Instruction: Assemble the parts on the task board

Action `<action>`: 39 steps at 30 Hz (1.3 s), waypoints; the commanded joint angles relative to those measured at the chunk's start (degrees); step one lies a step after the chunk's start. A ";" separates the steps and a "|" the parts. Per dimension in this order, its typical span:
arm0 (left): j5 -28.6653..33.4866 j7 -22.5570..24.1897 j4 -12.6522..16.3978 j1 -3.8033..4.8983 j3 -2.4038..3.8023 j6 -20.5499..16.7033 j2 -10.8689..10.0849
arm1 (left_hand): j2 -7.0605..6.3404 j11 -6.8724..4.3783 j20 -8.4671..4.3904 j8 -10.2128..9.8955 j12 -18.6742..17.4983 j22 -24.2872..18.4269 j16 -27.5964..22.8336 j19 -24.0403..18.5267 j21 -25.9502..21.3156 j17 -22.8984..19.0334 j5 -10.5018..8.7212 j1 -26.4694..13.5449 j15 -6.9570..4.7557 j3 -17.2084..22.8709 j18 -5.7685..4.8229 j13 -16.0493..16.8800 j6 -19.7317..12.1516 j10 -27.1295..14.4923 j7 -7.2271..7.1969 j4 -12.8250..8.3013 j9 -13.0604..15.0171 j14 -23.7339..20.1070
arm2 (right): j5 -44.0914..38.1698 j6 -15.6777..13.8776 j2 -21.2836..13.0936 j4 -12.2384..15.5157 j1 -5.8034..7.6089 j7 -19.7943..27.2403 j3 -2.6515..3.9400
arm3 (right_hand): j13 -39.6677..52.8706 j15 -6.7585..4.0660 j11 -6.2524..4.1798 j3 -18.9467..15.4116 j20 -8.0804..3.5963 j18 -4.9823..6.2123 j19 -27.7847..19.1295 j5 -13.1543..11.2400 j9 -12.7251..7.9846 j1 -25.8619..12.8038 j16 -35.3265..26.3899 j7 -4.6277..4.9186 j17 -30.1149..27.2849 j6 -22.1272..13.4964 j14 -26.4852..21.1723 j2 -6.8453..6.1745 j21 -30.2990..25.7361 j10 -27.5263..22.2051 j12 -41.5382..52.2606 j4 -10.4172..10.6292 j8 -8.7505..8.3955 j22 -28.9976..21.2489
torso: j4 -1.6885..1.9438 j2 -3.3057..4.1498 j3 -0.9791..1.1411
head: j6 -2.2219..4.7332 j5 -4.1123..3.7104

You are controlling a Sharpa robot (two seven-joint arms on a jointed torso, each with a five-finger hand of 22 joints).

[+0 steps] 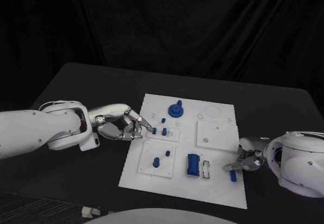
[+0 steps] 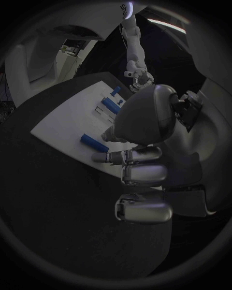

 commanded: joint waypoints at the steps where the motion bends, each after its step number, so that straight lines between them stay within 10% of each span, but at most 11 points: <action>1: 0.52 0.66 0.12 -0.06 0.04 0.49 0.10 | 0.01 -0.17 0.15 0.28 0.24 2.43 -0.18 -0.32 0.33 -0.06 0.33 -0.36 0.05 0.39 0.67 -0.08 0.44 0.21 0.13 0.01 0.05 -0.34 | 0.37 -2.37 0.07 -0.02 -0.45 -1.03 0.00 | 15.06 -0.01 -0.47 0.32 -0.16 0.60 2.45 1.40 -0.14 0.98 -0.31 0.17 8.20 -0.08 4.63 -0.23 -0.51 5.97 0.21 -0.73 -0.22 12.49 | 0.00 0.00 -0.01 | 0.00 -0.04; 14: 0.52 0.63 0.17 -0.06 0.04 0.55 0.03 | -0.03 -0.17 0.15 0.23 0.28 2.40 -0.17 -0.40 0.22 -0.06 0.35 -0.39 0.05 0.38 0.69 -0.10 0.35 0.27 0.12 -0.01 0.02 -0.34 | 0.15 -3.93 0.90 -0.77 -2.18 -1.03 0.00 | 15.06 -0.18 -0.96 3.91 -0.23 1.04 1.66 11.92 1.60 6.92 -1.37 -0.03 6.39 -1.13 4.27 -1.81 -2.59 5.97 0.21 -5.84 -0.35 11.89 | -0.01 0.00 0.00 | 0.00 0.23; 39: 0.52 0.50 0.20 -0.06 0.04 0.59 -0.04 | -0.06 -0.16 0.16 0.20 0.33 2.42 -0.18 -0.36 0.34 -0.07 0.39 -0.47 0.06 0.39 0.67 -0.12 0.47 0.33 0.13 0.00 0.01 -0.34 | 6.80 -8.46 1.18 -1.19 -3.03 -1.03 0.00 | 15.06 0.59 0.00 11.02 0.43 2.12 -0.20 22.12 4.53 10.34 -2.78 1.09 4.26 -4.60 3.87 -4.03 -8.36 5.97 0.21 -14.71 -0.42 10.22 | 0.00 -0.02 0.00 | 0.00 0.40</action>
